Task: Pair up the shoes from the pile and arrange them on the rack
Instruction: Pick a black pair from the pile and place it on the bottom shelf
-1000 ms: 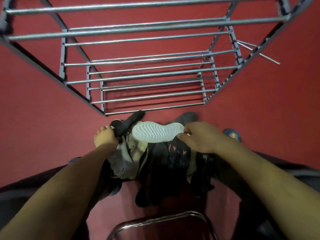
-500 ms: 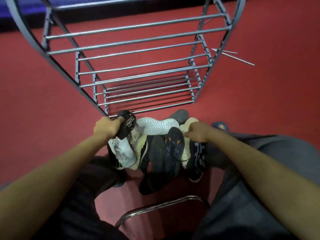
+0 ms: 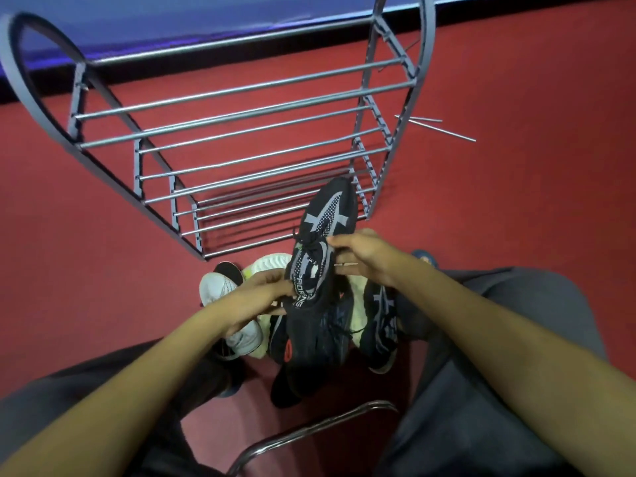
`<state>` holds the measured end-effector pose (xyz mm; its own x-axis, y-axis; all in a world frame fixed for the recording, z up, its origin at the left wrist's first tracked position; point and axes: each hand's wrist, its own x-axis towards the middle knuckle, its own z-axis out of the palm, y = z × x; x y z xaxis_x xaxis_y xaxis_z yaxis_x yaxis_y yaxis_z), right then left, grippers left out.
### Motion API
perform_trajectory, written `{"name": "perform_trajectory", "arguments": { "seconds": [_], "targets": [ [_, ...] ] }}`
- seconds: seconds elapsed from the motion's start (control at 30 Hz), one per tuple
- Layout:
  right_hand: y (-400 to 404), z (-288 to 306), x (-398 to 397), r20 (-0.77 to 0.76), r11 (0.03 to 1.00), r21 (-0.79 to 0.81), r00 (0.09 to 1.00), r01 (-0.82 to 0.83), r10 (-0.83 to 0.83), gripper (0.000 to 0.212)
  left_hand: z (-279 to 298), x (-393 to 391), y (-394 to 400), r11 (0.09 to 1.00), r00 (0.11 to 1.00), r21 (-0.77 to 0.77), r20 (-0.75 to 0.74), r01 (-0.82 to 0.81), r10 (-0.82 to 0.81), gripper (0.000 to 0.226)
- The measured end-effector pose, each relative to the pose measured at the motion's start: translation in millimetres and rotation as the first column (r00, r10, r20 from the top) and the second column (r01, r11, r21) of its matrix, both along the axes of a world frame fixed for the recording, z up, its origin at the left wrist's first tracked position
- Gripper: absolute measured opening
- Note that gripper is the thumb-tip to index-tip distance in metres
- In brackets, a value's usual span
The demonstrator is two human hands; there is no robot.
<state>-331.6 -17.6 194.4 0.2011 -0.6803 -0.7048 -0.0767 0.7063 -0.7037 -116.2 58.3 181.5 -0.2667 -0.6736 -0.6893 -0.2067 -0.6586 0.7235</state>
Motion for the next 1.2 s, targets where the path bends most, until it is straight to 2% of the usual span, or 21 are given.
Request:
{"name": "perform_trajectory", "arguments": {
  "seconds": [0.07, 0.1, 0.17, 0.2, 0.27, 0.33, 0.4, 0.47, 0.5, 0.57, 0.63, 0.7, 0.77, 0.83, 0.9, 0.93, 1.0, 1.07, 1.1, 1.17, 1.2],
  "targets": [
    [-5, -7, -1, -0.275, 0.994, -0.078, 0.96, -0.079, 0.055, 0.016, -15, 3, -4, 0.996, 0.982, 0.006, 0.172, 0.084, -0.084, 0.02],
    [-8, -10, -4, -0.448, 0.972, -0.152, 0.889, -0.181, 0.095, 0.019, -24, 6, -6, 0.997, 0.968, 0.013, 0.241, 0.075, -0.076, 0.018],
    [-12, -9, -13, -0.769, 0.872, -0.249, 0.634, -0.422, 0.087, 0.027, -44, 13, -7, 0.998, 0.913, 0.003, 0.404, 0.06, -0.056, 0.016],
    [-14, -6, -18, -0.851, 0.828, -0.257, 0.522, -0.498, 0.05, 0.028, -52, 16, -6, 0.994, 0.867, -0.005, 0.49, 0.112, -0.095, 0.015],
    [-21, 1, -29, -0.896, 0.818, -0.241, 0.443, -0.522, 0.018, 0.027, -62, 16, -2, 0.973, 0.781, 0.03, 0.591, 0.229, -0.202, 0.012],
    [-29, 1, -34, -0.87, 0.849, -0.251, 0.493, -0.464, 0.012, 0.021, -65, 11, 0, 0.962, 0.761, 0.057, 0.599, 0.267, -0.247, 0.016],
    [-33, 3, -30, -0.821, 0.851, -0.305, 0.571, -0.427, -0.007, 0.015, -64, 2, -3, 0.959, 0.757, 0.031, 0.607, 0.28, -0.241, 0.032],
    [-33, 2, -24, -0.737, 0.868, -0.359, 0.674, -0.343, -0.038, 0.027, -58, -8, -7, 0.974, 0.813, -0.033, 0.557, 0.224, -0.168, 0.041],
    [-32, 0, -21, -0.647, 0.902, -0.352, 0.762, -0.251, -0.04, 0.029, -53, -13, -9, 0.988, 0.876, -0.05, 0.47, 0.149, -0.109, 0.046],
    [-28, -7, -15, -0.434, 0.972, -0.218, 0.901, -0.091, -0.013, 0.022, -42, -23, -12, 0.999, 0.982, -0.007, 0.181, -0.043, 0.043, 0.063],
    [-23, -16, -13, -0.318, 0.992, -0.084, 0.946, -0.09, 0.058, 0.023, -38, -27, -14, 0.981, 0.977, 0.085, -0.107, -0.174, 0.183, 0.064],
    [-19, -18, -12, -0.241, 0.989, -0.063, 0.964, -0.133, 0.114, 0.019, -32, -30, -16, 0.963, 0.917, 0.159, -0.305, -0.218, 0.258, 0.051],
    [-15, -19, -13, -0.179, 0.981, -0.058, 0.969, -0.184, 0.171, 0.01, -22, -36, -16, 0.962, 0.915, 0.157, -0.306, -0.224, 0.263, 0.037],
    [-11, -19, -18, -0.083, 0.981, -0.025, 0.978, -0.195, 0.192, 0.01, -18, -44, -17, 0.987, 0.973, 0.047, -0.167, -0.156, 0.161, 0.028],
    [-9, -25, -28, 0.018, 0.971, 0.072, 0.974, -0.226, 0.225, 0.028, -23, -51, -19, 0.982, 0.979, -0.005, -0.075, -0.188, 0.187, 0.027],
    [-11, -37, -37, 0.0, 0.964, 0.129, 0.972, -0.235, 0.237, 0.038, -28, -53, -20, 0.971, 0.969, 0.001, -0.049, -0.241, 0.241, 0.027],
    [-9, -67, -60, -0.207, 0.971, 0.203, 0.964, -0.125, 0.167, 0.038, -36, -54, -21, 0.948, 0.948, 0.02, 0.02, -0.317, 0.317, 0.026],
    [4, -111, -82, -0.495, 0.975, 0.215, 0.867, 0.051, 0.064, 0.032, -44, -51, -23, 0.93, 0.932, 0.068, 0.052, -0.361, 0.358, 0.025],
    [16, -130, -89, -0.59, 0.972, 0.221, 0.804, 0.081, 0.068, 0.037, -47, -48, -24, 0.921, 0.926, 0.099, 0.053, -0.377, 0.374, 0.026],
    [45, -164, -95, -0.67, 0.957, 0.287, 0.724, 0.047, 0.166, 0.045, -55, -41, -26, 0.911, 0.921, 0.131, 0.048, -0.39, 0.387, 0.026],
    [55, -165, -91, -0.667, 0.951, 0.308, 0.716, 0.01, 0.209, 0.045, -59, -38, -27, 0.91, 0.92, 0.135, 0.049, -0.391, 0.388, 0.025]
  ]
}}
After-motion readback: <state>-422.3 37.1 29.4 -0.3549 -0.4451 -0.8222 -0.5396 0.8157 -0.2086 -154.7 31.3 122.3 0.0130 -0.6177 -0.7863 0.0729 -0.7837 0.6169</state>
